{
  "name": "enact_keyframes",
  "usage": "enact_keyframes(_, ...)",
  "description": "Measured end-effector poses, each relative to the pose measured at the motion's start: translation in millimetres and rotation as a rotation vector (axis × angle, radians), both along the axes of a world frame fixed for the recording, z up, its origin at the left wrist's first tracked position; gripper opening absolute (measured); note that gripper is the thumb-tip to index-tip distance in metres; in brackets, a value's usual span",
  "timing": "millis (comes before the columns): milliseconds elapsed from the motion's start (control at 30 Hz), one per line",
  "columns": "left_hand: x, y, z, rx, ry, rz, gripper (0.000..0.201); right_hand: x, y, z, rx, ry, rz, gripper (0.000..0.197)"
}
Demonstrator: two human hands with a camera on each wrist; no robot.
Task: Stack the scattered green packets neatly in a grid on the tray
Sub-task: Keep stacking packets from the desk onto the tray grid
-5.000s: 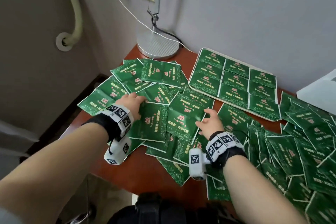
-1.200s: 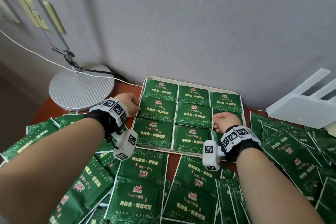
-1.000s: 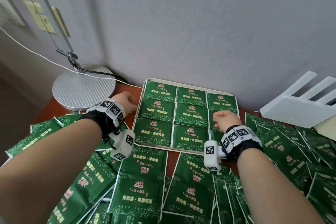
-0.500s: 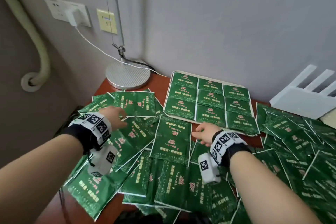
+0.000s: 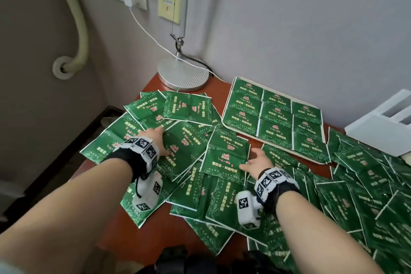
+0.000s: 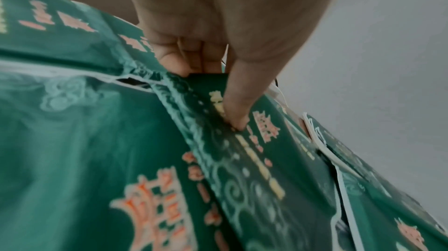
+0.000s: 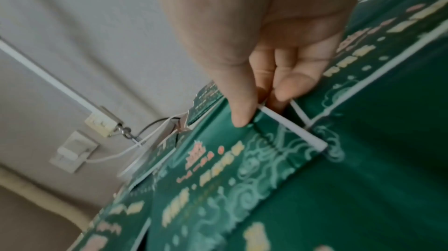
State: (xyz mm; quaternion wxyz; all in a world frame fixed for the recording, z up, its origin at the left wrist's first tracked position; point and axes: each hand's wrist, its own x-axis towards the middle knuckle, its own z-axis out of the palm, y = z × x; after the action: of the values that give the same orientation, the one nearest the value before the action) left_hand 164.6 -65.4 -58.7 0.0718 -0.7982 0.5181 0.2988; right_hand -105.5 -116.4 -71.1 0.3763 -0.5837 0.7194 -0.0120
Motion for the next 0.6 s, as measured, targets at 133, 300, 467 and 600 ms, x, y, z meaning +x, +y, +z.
enact_keyframes(133, 1.9, 3.1, 5.7, -0.059, 0.173, 0.07, 0.033, 0.2, 2.5, 9.3, 0.015, -0.163, -0.073, 0.055)
enact_keyframes(300, 8.6, 9.8, 21.2, -0.279, 0.494, 0.325, 0.007, -7.3, 3.4, 20.3, -0.089, -0.26, -0.095, 0.033)
enact_keyframes(467, 4.8, 10.0, 22.6, -0.403, 0.558, 0.404, 0.029, -16.7, 3.2, 28.8, -0.173, -0.243, -0.091, 0.009)
enact_keyframes(600, -0.9, 4.8, 16.3, -0.436, 0.677, 0.445, 0.067, -21.2, 5.7, 26.1, -0.156, -0.321, -0.107, 0.032)
